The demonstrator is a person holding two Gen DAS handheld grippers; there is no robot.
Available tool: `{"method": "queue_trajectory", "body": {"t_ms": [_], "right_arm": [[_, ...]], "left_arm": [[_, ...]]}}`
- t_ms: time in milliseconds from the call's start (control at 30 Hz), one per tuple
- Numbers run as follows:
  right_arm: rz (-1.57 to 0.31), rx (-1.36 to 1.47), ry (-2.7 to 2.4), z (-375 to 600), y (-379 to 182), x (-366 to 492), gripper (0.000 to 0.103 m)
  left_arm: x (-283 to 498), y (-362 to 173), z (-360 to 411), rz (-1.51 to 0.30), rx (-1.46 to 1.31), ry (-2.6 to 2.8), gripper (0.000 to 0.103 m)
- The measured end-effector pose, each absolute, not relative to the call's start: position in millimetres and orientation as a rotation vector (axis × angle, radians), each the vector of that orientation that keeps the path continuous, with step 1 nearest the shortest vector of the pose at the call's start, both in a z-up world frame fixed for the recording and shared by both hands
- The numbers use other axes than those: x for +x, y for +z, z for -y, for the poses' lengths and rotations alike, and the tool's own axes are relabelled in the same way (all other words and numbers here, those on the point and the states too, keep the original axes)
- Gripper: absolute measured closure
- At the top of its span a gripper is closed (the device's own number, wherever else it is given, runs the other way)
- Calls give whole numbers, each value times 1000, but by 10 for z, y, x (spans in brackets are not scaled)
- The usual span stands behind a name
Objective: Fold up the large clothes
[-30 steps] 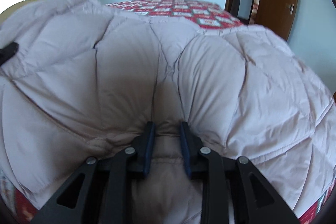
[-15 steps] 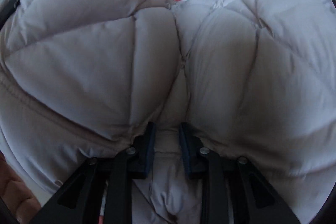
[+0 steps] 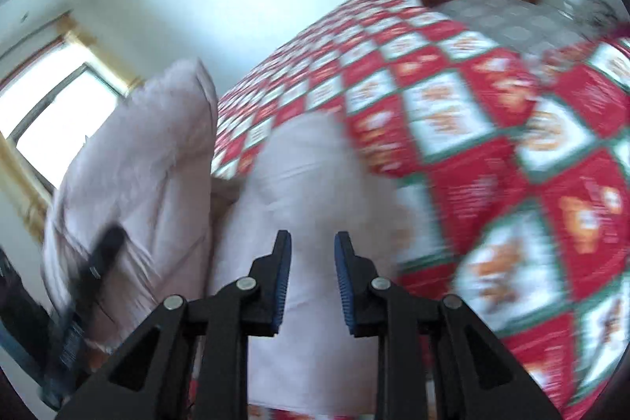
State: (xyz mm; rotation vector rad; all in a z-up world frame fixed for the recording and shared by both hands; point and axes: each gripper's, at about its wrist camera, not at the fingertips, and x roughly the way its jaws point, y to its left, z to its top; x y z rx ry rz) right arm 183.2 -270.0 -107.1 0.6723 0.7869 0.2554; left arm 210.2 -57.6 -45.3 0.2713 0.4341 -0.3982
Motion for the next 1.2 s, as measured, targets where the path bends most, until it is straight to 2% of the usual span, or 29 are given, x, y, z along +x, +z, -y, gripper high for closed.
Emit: {"method": "queue_trajectory", "body": {"t_ms": [167,333,367,400,467,567,633,700,800,867,1067,1200], "right_arm": [[-818,638,200,2802,-1287,1819,76],[-804,693,234,3011,-1265,1932,74],[-788,716,253,3035,-1246,1889,63],[-756,743,287,3070,-1190,1898,45],[-710,750,338,3060,-1074,1925,33],[-729,673,384,2905,-947,2062,33],[-803,571,413,2689,-974,2211,40],[-863,496,389,2543,-1068,2317,74],[-899,400,335,2399,-1153,2370,79],[-928,367,317,2355,-1217,2389,79],[-982,447,346,2439,-1462,2412,79],[-988,401,362,2341,-1468,2365,73]], "left_arm": [[2079,-1061,1116,-464,453,-472,89],[1966,-1322,1331,-459,536,-498,85],[1957,-1361,1341,-457,539,-499,85],[1960,-1383,1339,-459,537,-504,85],[1977,-1413,1311,-466,524,-523,85],[2000,-1436,1250,-466,522,-547,85],[1992,-1421,1179,-471,504,-574,85],[1995,-1382,1088,-483,480,-583,85],[1987,-1335,988,-499,458,-599,83],[1942,-1312,950,-504,472,-598,77],[1646,-1140,729,-528,511,-695,72],[1554,-934,460,-597,451,-765,71]]}}
